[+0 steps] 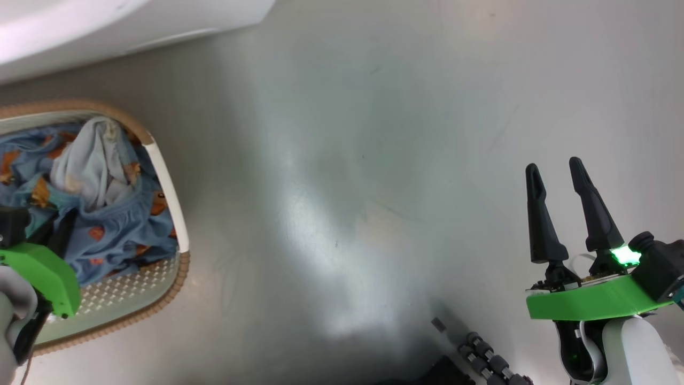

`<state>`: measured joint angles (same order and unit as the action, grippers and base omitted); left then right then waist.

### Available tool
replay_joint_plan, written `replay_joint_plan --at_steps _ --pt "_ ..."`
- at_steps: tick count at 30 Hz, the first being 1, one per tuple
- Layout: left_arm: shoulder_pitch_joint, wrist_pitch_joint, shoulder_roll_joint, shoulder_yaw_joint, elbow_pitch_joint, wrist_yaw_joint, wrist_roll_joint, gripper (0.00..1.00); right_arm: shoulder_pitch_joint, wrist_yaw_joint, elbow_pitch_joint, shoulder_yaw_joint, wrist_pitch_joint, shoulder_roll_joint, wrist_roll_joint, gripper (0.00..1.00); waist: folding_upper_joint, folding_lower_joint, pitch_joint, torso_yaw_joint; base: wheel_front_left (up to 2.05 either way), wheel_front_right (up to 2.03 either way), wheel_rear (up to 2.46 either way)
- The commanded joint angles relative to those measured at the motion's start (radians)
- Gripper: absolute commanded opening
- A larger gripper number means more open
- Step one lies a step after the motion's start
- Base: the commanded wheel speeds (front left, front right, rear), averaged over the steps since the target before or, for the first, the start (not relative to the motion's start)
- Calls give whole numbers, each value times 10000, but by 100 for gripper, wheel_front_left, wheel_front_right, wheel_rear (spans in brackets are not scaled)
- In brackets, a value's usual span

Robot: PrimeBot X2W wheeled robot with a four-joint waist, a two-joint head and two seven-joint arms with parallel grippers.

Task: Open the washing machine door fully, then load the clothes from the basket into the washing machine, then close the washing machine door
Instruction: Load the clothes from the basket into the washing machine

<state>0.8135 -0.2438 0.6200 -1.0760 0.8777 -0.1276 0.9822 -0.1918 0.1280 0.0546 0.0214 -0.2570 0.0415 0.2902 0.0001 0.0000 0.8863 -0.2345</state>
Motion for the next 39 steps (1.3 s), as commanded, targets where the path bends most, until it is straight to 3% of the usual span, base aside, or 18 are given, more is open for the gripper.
replay_joint_plan --at_steps 1,18,29,39 --pt "-222 -158 302 301 -132 -31 43 0 49 27 108 -98 -48 87 -163 100 -1 0 -463 307 0 0 0" --pt "-2047 -178 -652 3786 -1959 -31 -1605 0 -144 27 -434 52 -48 87 -682 100 -1 0 -2465 1179 0 0 0" --pt "-3787 -179 -1578 6482 -3385 -31 -3060 0 -105 27 -944 85 -48 87 -842 100 -1 0 -3997 1662 0 0 0" --pt "-5056 -179 -2420 8268 -4562 -31 -4123 0 25 27 -1493 74 -48 87 -910 100 -1 0 -5358 2040 0 0 0"
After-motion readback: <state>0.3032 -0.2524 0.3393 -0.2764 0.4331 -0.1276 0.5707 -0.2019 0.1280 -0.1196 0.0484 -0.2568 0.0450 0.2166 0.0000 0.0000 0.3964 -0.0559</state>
